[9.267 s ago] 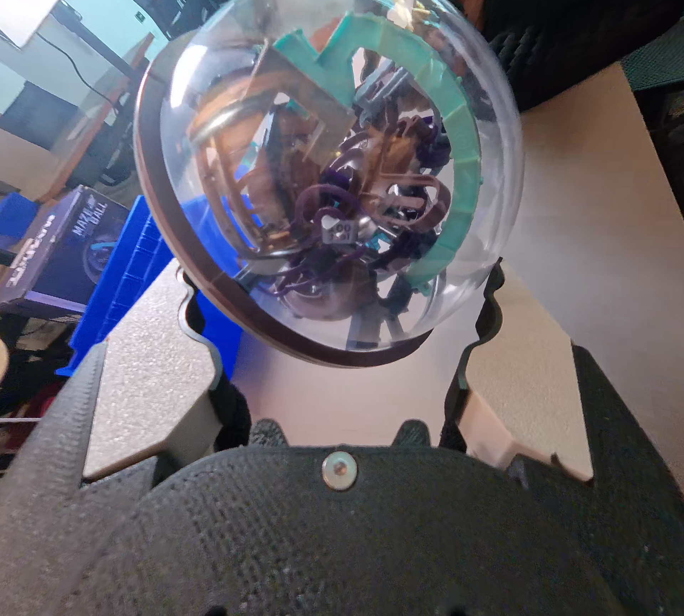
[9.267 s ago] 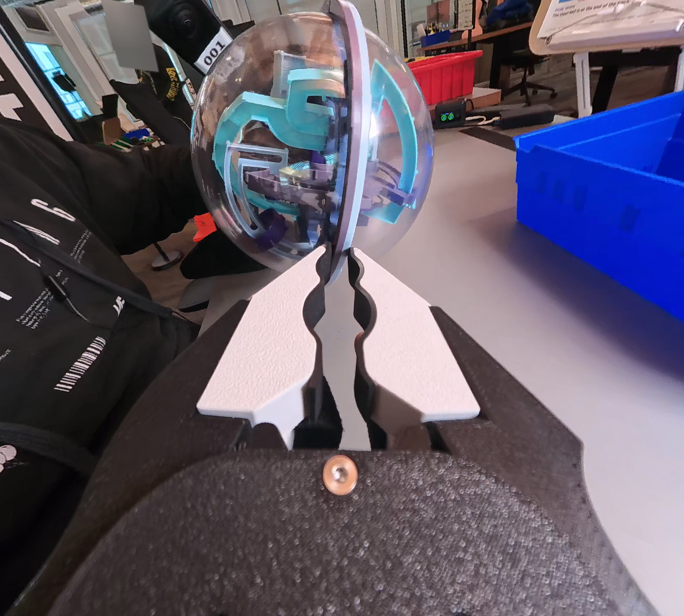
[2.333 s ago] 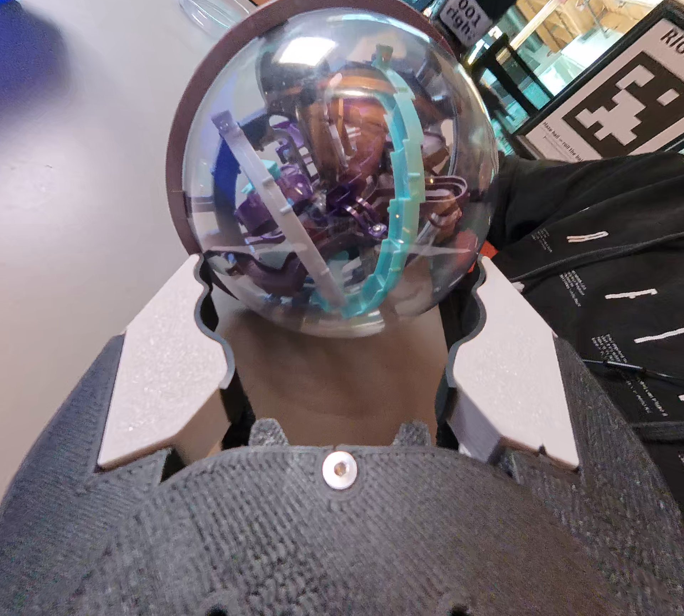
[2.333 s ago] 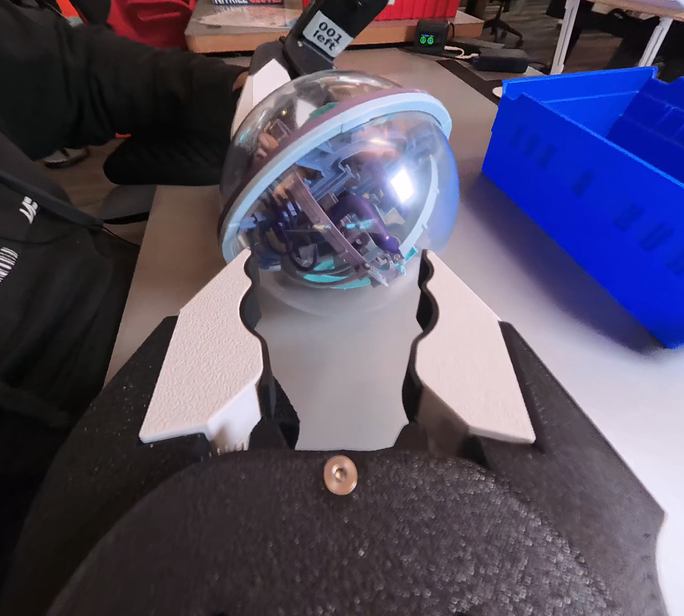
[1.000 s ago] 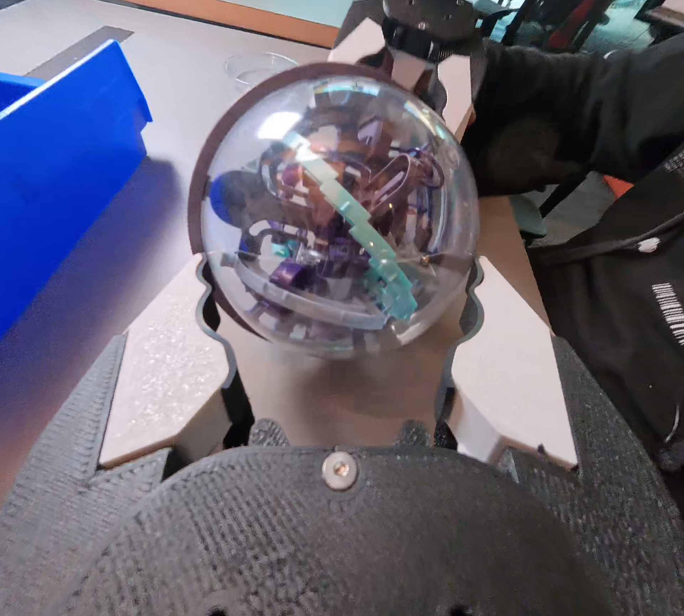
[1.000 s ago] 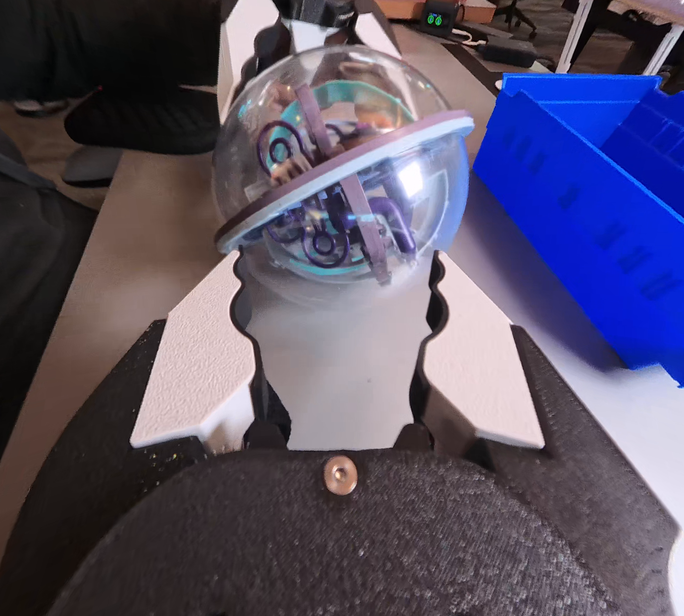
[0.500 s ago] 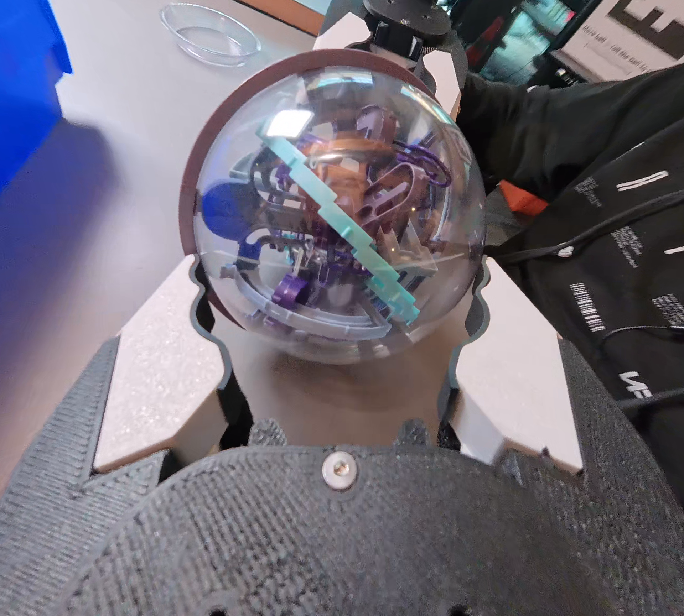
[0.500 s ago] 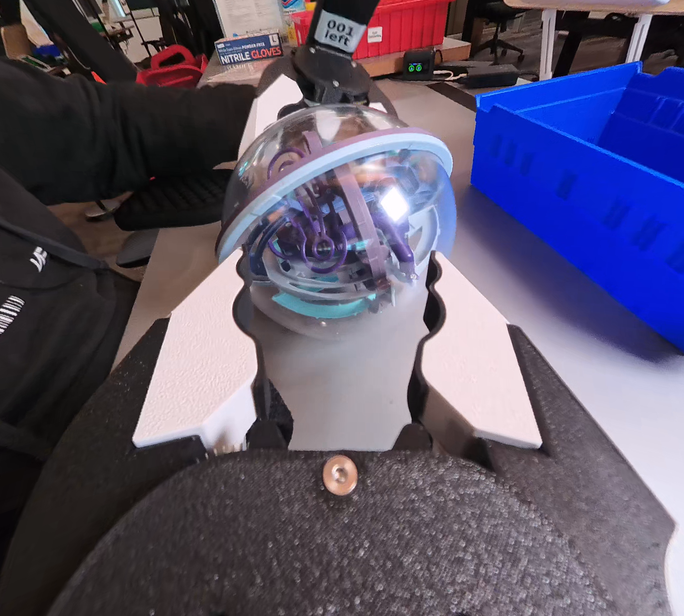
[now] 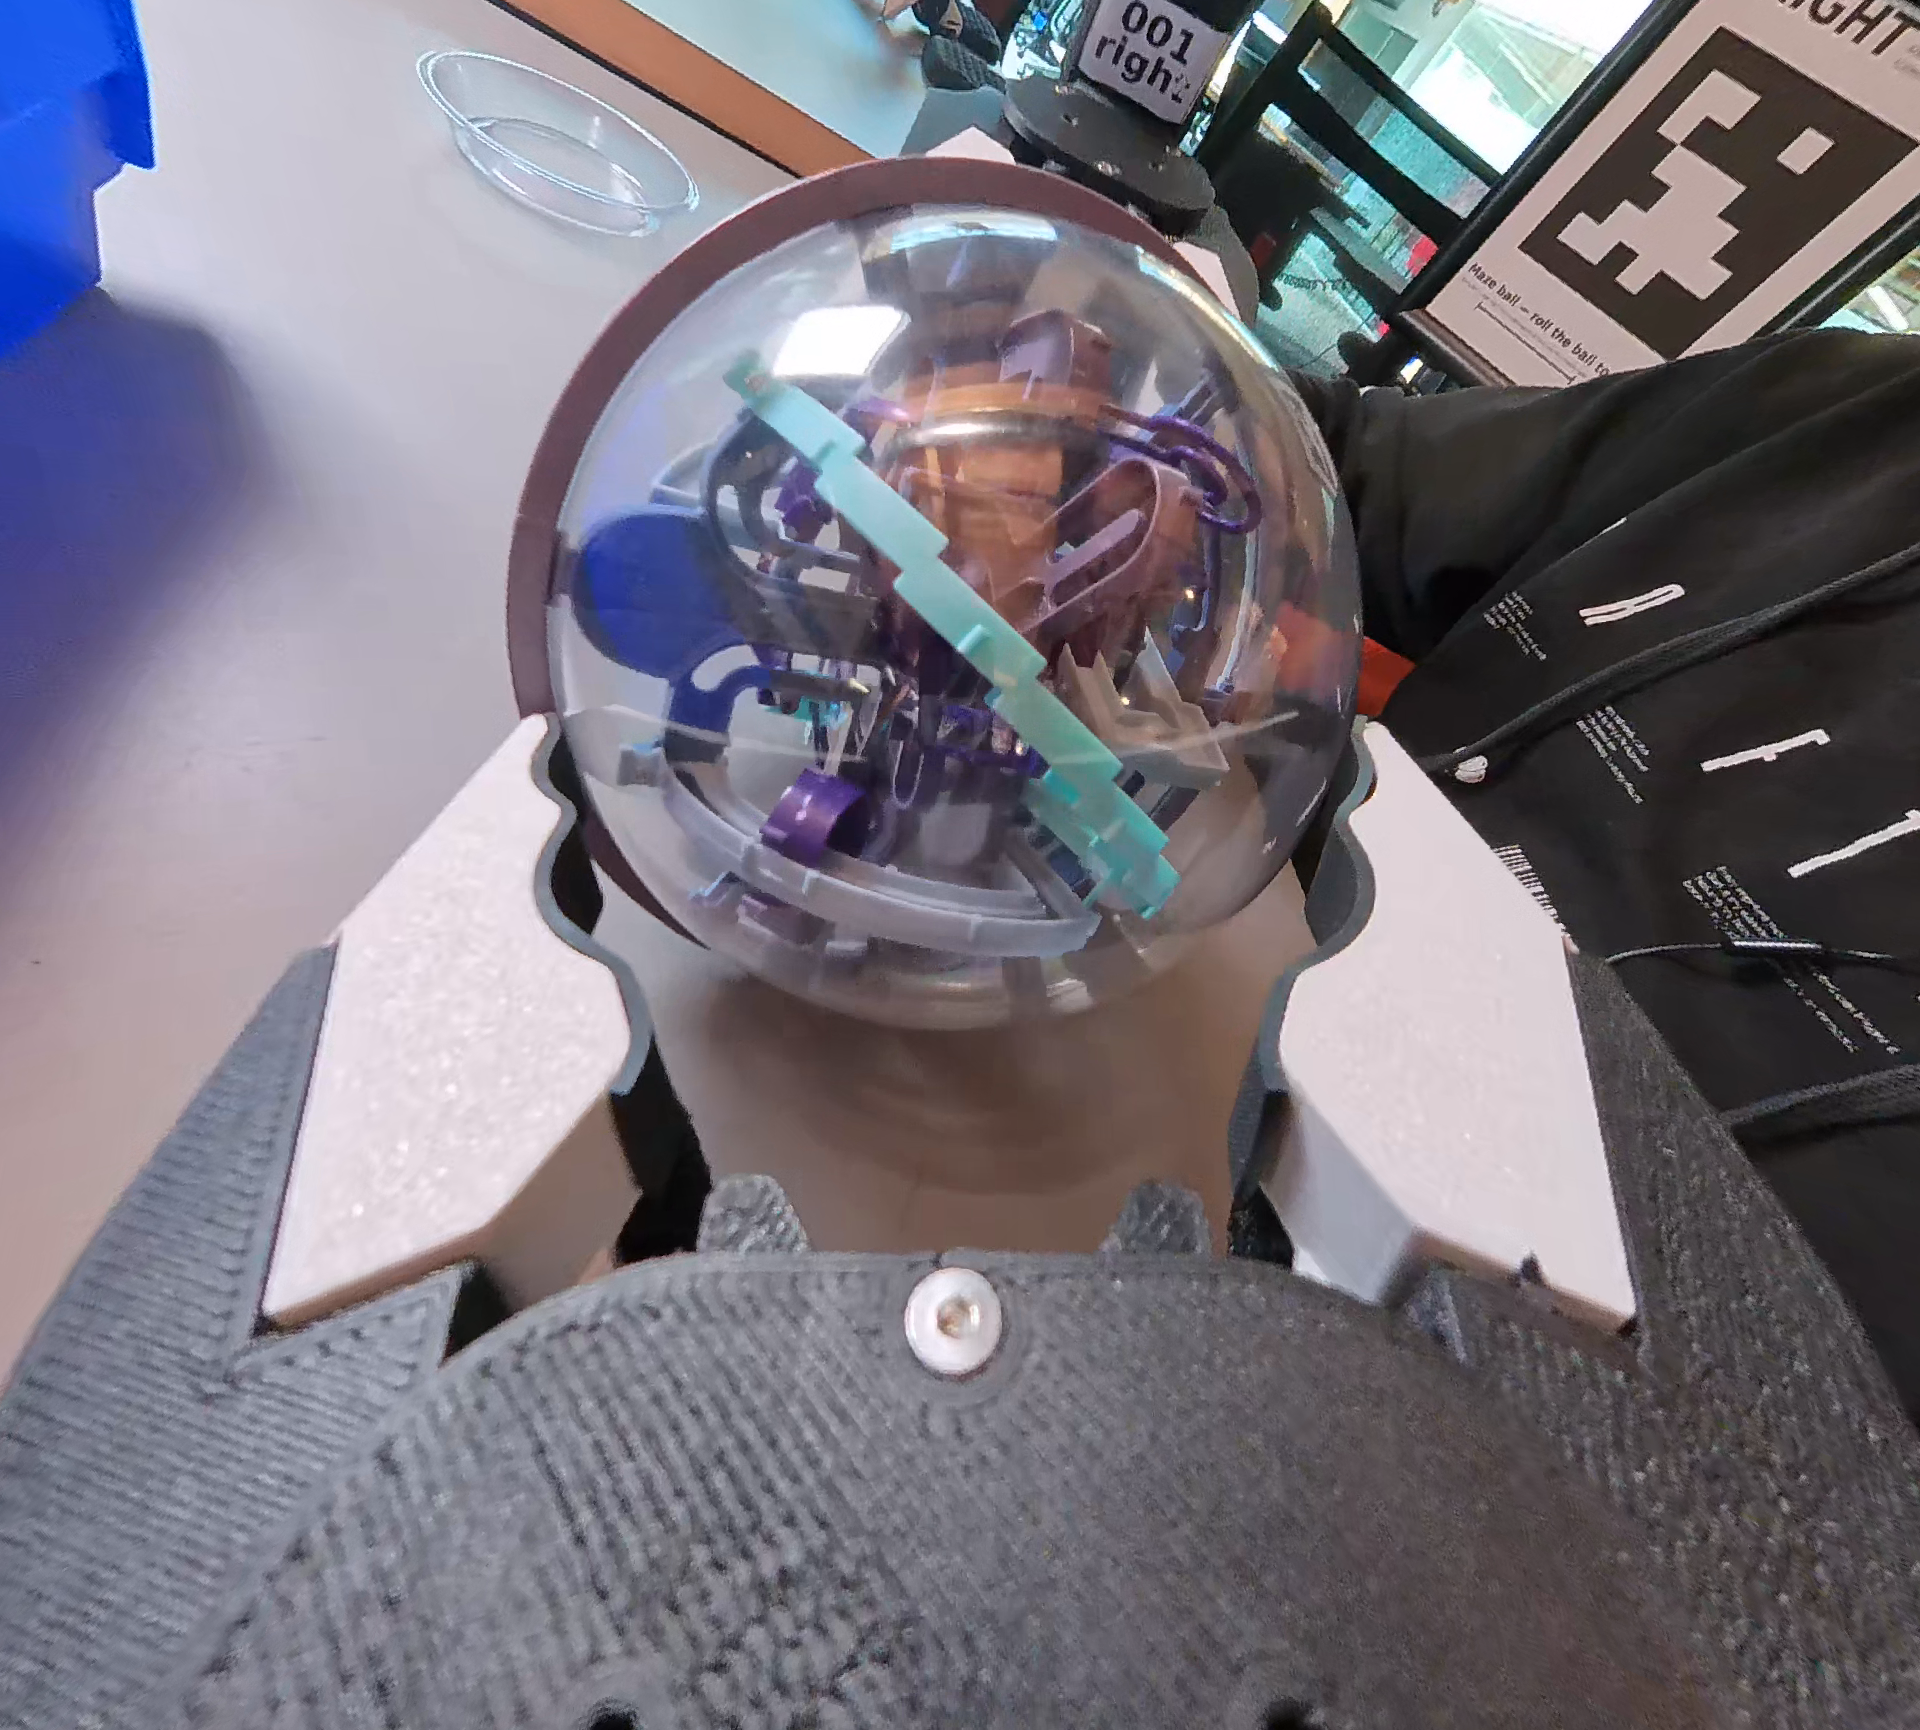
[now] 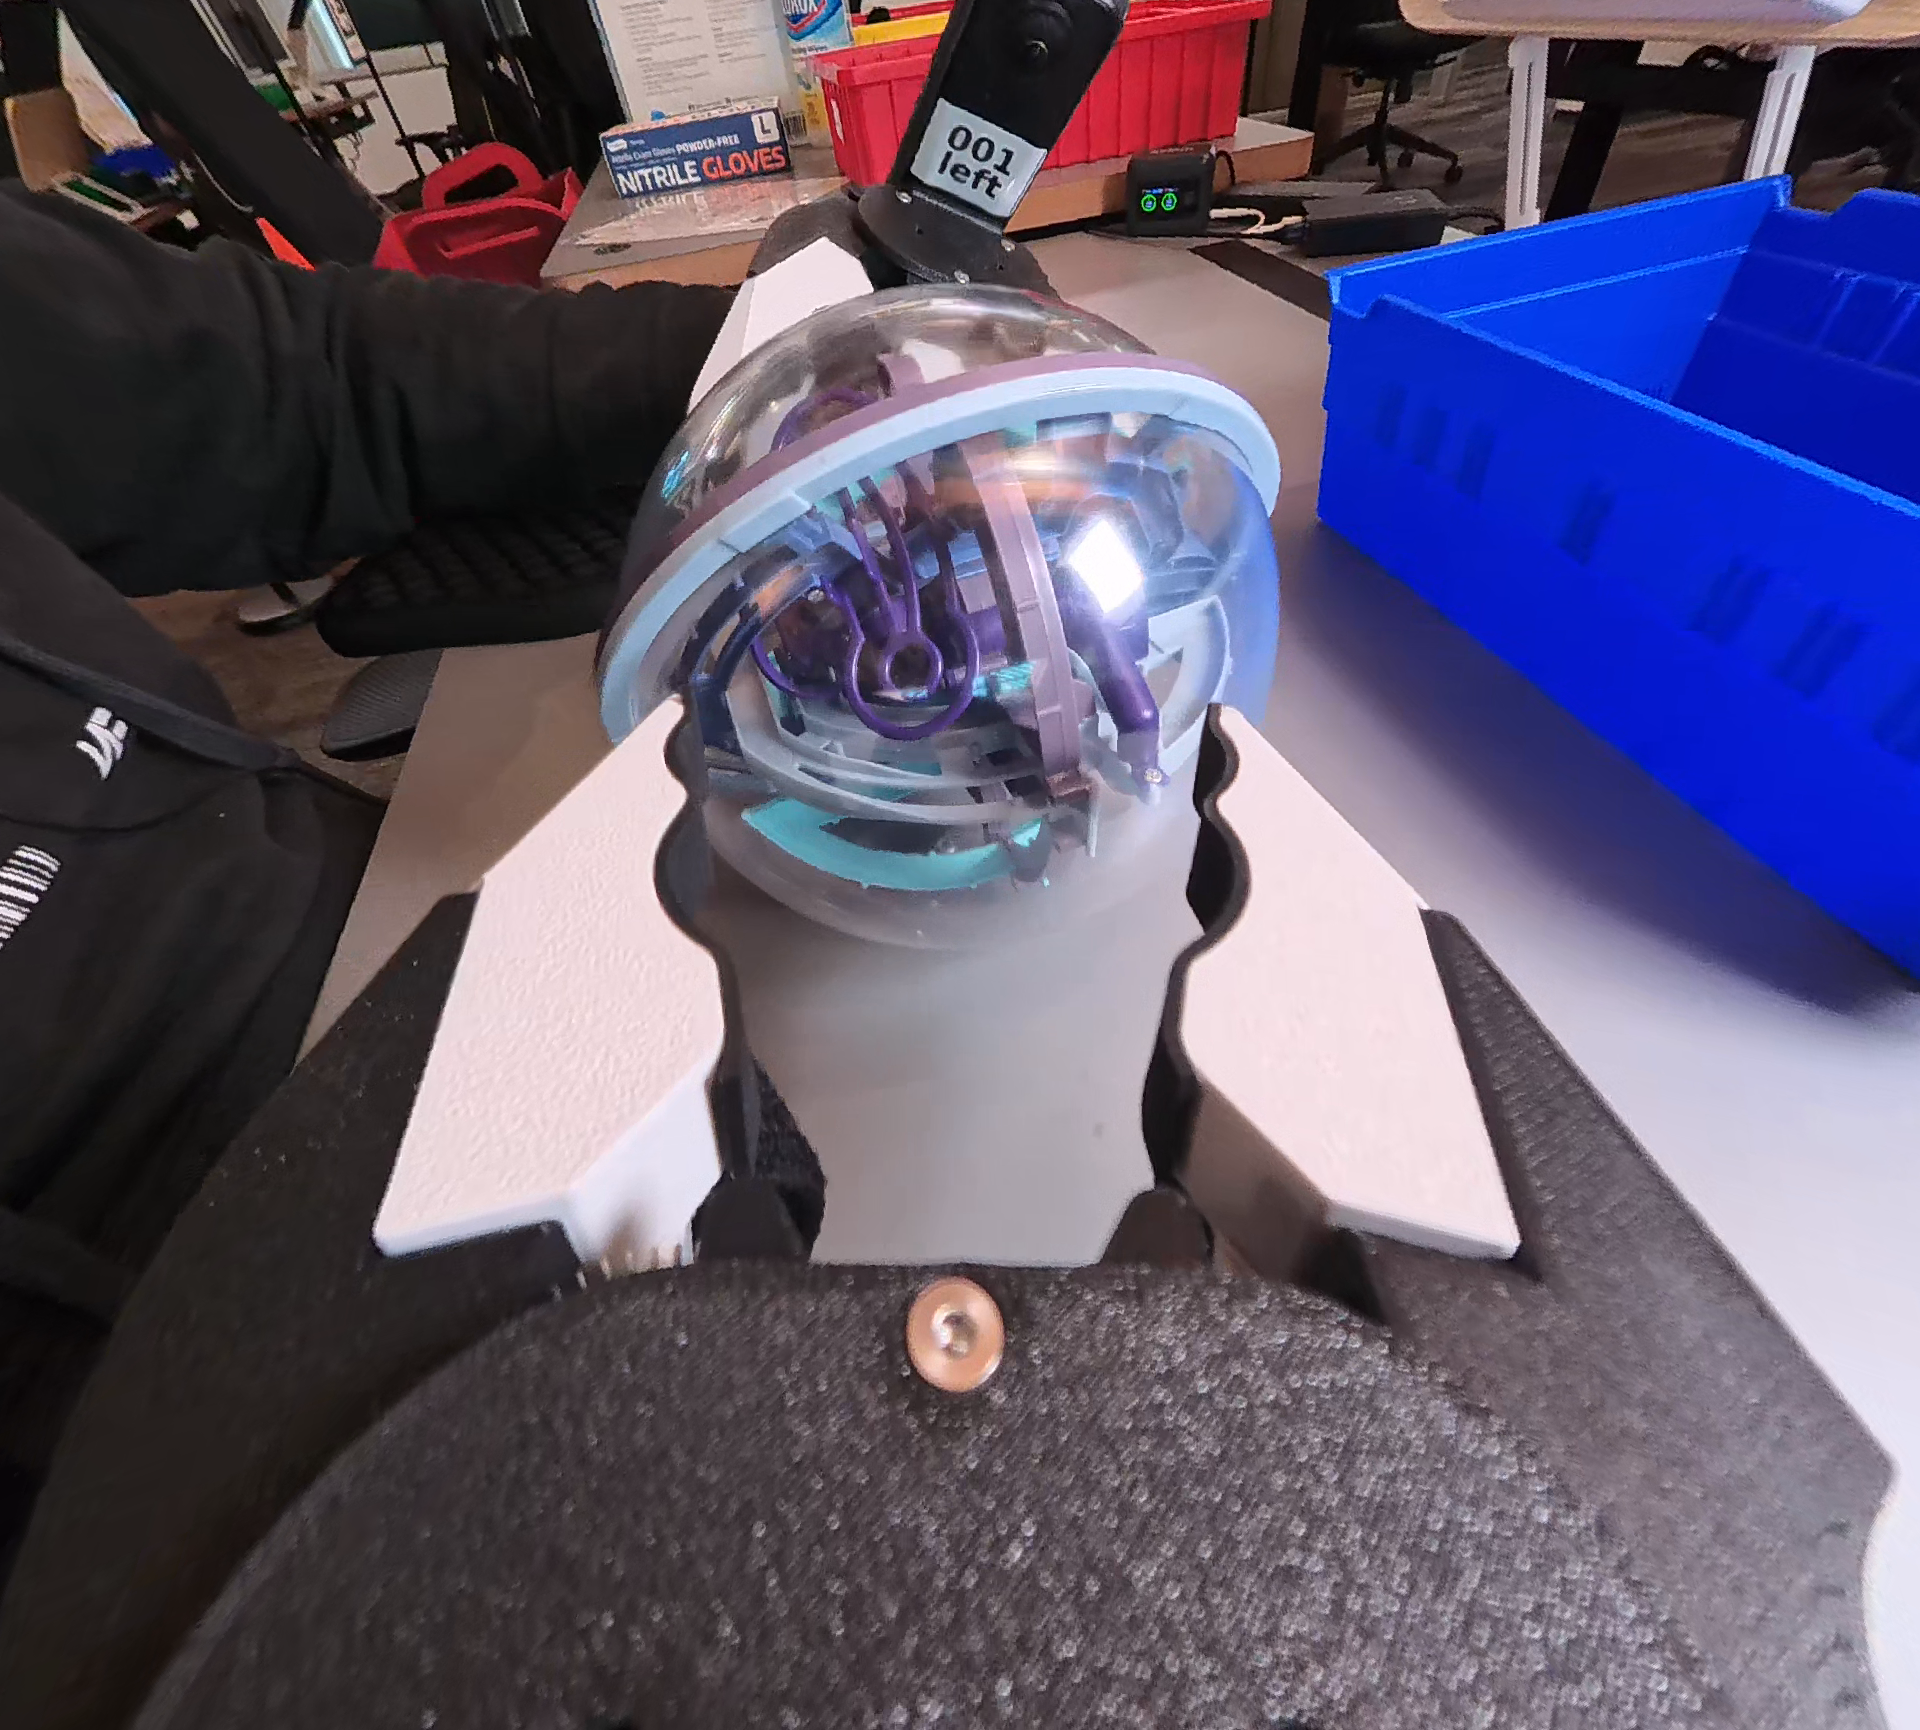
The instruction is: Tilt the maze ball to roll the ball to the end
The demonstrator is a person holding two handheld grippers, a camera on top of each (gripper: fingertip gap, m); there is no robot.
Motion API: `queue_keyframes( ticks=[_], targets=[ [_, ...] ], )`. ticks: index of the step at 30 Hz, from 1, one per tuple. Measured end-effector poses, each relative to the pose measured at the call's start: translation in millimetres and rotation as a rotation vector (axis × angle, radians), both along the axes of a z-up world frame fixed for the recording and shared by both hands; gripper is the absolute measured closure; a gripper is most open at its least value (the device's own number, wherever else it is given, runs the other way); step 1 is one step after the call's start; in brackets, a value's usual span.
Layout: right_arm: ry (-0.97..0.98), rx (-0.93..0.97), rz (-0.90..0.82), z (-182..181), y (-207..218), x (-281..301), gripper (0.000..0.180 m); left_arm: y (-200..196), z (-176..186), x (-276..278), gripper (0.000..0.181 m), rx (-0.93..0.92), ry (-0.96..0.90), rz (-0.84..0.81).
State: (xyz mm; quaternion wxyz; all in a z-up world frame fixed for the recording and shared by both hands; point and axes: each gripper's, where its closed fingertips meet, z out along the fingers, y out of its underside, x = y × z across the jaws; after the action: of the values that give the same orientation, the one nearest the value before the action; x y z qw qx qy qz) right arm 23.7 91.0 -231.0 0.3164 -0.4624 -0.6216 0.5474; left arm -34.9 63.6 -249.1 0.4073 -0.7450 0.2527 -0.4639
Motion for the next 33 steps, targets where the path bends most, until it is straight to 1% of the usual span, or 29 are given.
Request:
queue_keyframes(
  ticks=[5,9,13,15,20,26,28,30,31,33],
  targets=[
    [0.003,0.027,0.002,-6,0,1,0.086,2,2,-1,0.042,0.025,-0.041,0.027],
    [0.016,0.005,-0.010,-10,0,-1,0.086,3,3,-4,0.042,0.034,-0.092,0.043],
    [-0.051,0.091,-0.016,-33,-3,-3,0.097,10,12,-15,0.042,0.034,-0.201,0.104],
    [-0.078,0.123,0.000,-43,-9,-4,0.098,13,17,-19,0.042,0.033,-0.254,0.129],
    [-0.125,0.183,0.039,-57,-18,-3,0.102,12,23,-25,0.045,0.072,-0.266,0.162],
    [-0.117,0.193,0.054,-56,-18,1,0.119,11,30,-33,0.059,0.129,-0.276,0.184],
    [-0.117,0.205,0.067,-57,-20,2,0.132,12,33,-38,0.066,0.135,-0.298,0.197],
    [-0.106,0.209,0.093,-56,-24,4,0.143,12,37,-46,0.078,0.142,-0.329,0.215],
    [-0.096,0.207,0.092,-55,-25,4,0.143,14,39,-52,0.084,0.146,-0.341,0.235],
    [-0.089,0.201,0.072,-53,-22,2,0.140,18,39,-64,0.089,0.154,-0.345,0.286]
  ],
)
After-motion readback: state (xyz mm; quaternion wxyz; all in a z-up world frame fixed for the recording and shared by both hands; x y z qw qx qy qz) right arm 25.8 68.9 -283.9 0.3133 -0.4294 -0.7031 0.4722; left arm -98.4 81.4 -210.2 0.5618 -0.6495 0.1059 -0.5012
